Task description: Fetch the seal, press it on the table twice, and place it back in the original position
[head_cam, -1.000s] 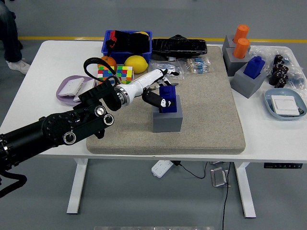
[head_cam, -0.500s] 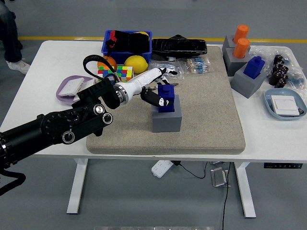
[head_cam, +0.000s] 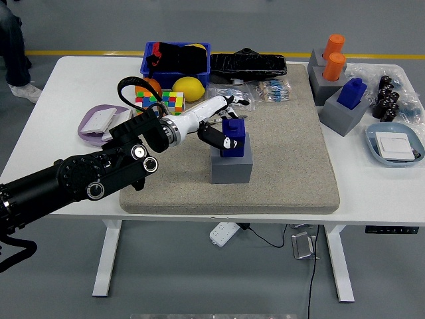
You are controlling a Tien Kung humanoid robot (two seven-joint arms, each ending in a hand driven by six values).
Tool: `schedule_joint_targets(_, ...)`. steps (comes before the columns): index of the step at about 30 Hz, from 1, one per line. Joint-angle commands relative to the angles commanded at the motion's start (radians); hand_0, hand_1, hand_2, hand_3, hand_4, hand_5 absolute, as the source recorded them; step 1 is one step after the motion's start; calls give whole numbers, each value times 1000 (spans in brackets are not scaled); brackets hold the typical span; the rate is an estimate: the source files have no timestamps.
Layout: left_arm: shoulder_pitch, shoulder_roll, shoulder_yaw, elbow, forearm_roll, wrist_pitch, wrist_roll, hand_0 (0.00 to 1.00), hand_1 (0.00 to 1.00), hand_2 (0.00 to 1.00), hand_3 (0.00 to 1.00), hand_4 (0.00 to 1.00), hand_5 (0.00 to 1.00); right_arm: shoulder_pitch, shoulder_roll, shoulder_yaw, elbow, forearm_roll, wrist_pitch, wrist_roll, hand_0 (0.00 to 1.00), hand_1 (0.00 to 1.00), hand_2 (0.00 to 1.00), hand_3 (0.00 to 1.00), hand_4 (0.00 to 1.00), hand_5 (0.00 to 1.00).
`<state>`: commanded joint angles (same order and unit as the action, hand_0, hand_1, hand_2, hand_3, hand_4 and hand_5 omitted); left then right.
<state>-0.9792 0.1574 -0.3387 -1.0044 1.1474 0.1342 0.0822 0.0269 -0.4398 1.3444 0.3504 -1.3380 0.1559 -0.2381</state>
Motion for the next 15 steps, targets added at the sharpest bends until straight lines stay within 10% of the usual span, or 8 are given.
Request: schedule_joint_targets(15,-8,1,2,14,21,-1,2,825,464,442,908,712,2,0,0,1,1,1,0,0,885,747,751,750,831,521)
